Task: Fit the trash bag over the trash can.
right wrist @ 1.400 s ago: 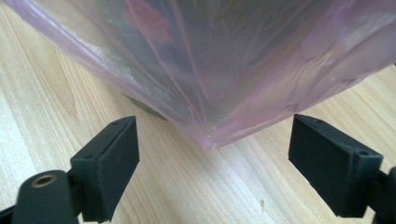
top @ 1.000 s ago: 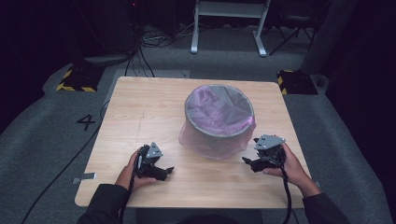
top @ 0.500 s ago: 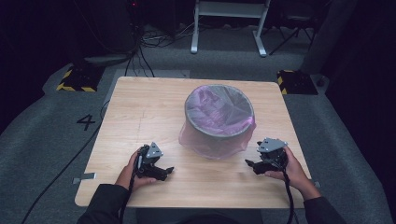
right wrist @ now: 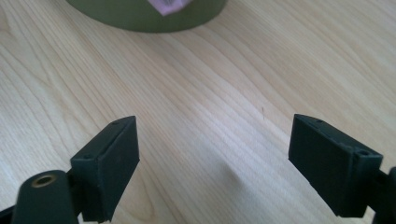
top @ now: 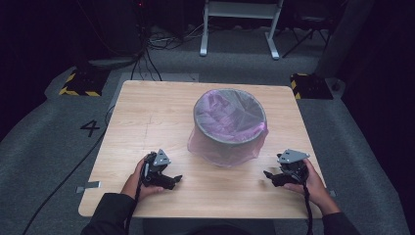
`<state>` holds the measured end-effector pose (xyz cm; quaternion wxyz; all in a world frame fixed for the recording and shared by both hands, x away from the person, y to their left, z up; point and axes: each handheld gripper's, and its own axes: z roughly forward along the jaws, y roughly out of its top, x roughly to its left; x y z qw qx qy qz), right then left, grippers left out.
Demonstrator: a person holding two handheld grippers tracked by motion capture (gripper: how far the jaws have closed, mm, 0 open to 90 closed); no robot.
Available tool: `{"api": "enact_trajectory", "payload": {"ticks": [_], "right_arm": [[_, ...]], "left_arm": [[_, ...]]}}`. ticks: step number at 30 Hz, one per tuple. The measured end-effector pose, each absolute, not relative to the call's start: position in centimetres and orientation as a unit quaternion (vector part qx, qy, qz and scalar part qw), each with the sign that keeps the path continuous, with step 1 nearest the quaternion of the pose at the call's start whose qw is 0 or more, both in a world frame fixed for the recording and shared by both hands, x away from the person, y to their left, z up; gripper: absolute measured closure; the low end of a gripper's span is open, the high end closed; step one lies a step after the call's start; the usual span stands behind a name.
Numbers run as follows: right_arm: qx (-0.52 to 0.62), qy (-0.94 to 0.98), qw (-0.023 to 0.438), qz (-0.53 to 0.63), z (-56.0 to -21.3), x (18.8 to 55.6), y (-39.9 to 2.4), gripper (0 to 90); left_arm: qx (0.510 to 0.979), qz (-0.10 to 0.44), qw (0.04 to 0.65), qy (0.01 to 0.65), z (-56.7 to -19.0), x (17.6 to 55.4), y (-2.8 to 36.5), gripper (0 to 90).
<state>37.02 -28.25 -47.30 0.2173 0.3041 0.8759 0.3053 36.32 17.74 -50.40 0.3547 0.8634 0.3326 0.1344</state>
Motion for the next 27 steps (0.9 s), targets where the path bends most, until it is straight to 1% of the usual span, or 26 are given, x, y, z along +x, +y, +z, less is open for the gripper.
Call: {"api": "enact_trajectory", "payload": {"ticks": [11,27], "right_arm": [[0.338,0.863,0.218,0.306,-48.7,36.7,-29.9,16.6],[0.389,0.833,0.206,0.334,-49.9,36.2,-32.9,16.3]], "left_arm": [[0.863,0.134,0.355,0.333,-50.4,36.3,17.7,9.6],[0.864,0.134,0.355,0.333,-50.4,36.3,17.7,9.5]]}}
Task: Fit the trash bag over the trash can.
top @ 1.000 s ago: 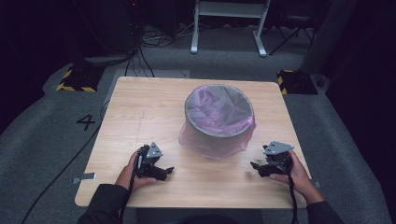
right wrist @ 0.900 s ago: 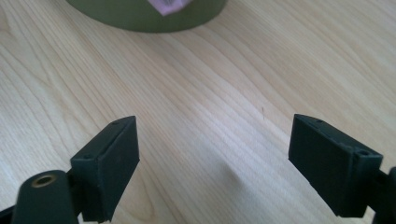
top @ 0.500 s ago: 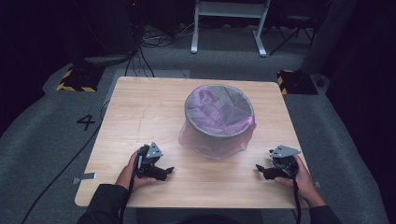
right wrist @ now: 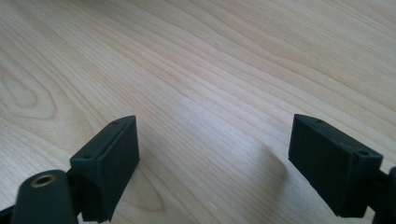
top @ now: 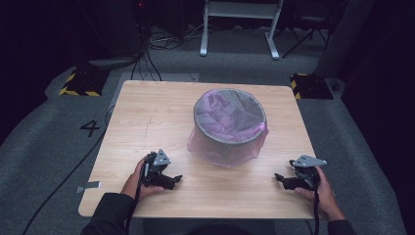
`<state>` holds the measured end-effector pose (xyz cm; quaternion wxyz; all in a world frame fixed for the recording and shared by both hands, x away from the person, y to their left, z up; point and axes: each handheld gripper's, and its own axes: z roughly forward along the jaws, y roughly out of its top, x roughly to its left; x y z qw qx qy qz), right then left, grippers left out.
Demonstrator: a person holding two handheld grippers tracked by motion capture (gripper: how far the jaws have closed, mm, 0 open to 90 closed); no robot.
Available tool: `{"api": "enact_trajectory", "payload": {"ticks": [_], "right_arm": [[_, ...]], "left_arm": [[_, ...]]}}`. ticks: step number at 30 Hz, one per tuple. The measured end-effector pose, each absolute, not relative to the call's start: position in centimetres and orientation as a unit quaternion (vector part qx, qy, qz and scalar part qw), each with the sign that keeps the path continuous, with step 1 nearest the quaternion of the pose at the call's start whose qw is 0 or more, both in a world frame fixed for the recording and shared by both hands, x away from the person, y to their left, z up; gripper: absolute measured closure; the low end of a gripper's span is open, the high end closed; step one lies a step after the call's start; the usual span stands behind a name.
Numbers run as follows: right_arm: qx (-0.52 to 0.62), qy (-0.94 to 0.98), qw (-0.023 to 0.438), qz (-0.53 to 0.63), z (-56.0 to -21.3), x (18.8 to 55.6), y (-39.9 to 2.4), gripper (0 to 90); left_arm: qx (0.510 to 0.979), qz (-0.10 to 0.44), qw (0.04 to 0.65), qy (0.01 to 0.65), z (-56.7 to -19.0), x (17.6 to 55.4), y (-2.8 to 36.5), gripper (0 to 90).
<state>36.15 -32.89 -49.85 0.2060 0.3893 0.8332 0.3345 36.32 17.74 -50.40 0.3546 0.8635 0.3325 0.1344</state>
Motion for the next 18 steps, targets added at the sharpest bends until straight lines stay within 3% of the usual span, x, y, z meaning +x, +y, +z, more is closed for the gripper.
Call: {"api": "enact_trajectory", "payload": {"ticks": [18], "right_arm": [[0.467,0.790,0.203,0.341,-50.4,36.1,-36.7,11.6]], "left_arm": [[0.864,0.133,0.356,0.332,-50.4,36.4,17.7,9.3]]}}
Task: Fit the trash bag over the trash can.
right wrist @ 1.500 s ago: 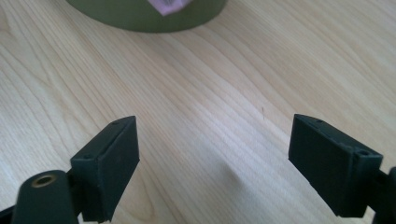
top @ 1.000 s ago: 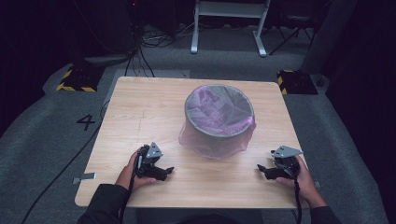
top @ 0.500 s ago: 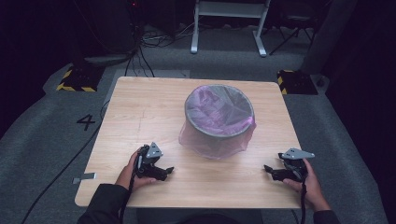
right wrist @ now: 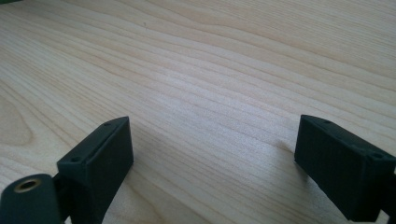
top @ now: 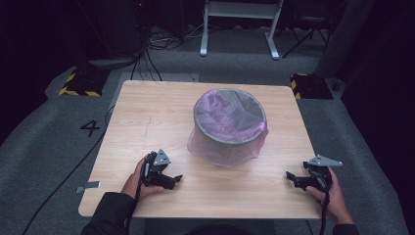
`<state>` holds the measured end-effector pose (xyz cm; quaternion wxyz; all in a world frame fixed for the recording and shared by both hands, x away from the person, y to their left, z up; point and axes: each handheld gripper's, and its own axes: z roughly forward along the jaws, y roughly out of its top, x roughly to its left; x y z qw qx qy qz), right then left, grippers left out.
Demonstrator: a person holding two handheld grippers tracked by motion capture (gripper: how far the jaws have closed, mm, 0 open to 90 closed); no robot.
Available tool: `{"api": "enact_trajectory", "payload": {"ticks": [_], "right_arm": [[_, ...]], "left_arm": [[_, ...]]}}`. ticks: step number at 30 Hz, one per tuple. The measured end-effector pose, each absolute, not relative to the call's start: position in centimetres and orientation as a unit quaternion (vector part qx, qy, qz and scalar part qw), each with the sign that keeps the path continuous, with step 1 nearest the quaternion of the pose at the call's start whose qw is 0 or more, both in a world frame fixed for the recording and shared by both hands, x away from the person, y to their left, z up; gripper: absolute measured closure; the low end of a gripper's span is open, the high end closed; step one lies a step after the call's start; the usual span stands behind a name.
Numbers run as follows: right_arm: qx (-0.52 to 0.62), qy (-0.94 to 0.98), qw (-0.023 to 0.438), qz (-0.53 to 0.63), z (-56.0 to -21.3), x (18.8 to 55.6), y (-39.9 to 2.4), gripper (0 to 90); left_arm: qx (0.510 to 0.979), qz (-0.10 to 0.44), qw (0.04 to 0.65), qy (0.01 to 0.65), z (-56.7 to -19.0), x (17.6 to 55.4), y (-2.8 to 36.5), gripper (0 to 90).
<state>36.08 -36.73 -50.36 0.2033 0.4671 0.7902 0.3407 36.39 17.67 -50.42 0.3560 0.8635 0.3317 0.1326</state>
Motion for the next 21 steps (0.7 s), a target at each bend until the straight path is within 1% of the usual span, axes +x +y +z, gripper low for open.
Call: {"api": "enact_trajectory", "payload": {"ticks": [21], "right_arm": [[0.475,0.785,0.208,0.339,-50.37,36.10,-36.58,11.4]], "left_arm": [[0.864,0.132,0.356,0.331,-50.43,36.44,17.62,9.3]]}}
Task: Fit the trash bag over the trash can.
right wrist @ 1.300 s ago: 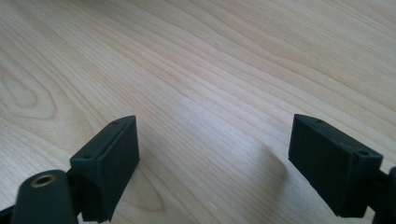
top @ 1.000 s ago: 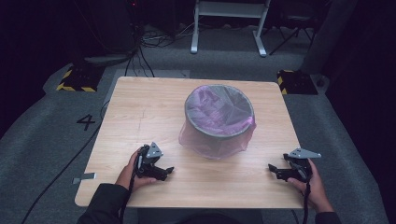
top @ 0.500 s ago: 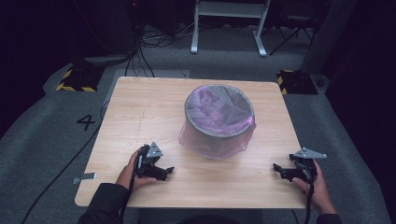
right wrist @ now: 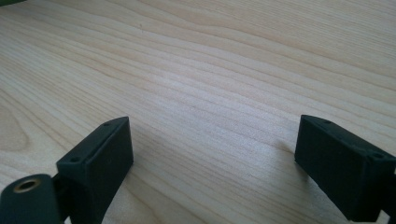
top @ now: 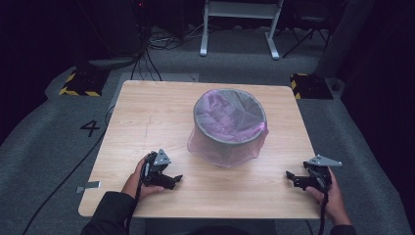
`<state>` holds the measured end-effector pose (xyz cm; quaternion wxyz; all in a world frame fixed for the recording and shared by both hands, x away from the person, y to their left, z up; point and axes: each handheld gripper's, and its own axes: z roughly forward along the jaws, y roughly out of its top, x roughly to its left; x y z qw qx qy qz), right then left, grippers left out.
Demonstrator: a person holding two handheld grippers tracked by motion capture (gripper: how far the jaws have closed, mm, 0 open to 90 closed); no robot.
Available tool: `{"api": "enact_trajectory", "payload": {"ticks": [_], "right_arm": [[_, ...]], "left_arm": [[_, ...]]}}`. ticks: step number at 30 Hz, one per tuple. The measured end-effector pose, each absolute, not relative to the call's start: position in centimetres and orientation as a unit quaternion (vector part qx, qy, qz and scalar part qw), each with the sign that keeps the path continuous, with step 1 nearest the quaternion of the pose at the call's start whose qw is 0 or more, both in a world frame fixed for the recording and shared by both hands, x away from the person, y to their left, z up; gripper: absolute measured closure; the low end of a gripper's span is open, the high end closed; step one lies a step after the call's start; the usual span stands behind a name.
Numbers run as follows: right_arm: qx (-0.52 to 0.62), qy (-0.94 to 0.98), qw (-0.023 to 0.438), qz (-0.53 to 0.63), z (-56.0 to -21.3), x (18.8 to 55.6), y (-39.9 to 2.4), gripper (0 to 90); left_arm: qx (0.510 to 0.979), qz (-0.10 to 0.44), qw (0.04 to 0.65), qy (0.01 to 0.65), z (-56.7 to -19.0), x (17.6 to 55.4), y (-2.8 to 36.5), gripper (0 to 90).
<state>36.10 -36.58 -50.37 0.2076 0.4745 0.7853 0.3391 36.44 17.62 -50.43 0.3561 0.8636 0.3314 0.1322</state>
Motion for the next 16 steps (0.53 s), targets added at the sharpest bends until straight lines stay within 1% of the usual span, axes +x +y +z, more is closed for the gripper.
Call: {"api": "enact_trajectory", "payload": {"ticks": [16], "right_arm": [[0.473,0.786,0.208,0.339,-50.37,36.14,-36.60,11.4]], "left_arm": [[0.863,0.133,0.356,0.332,-50.43,36.49,17.57,9.2]]}}
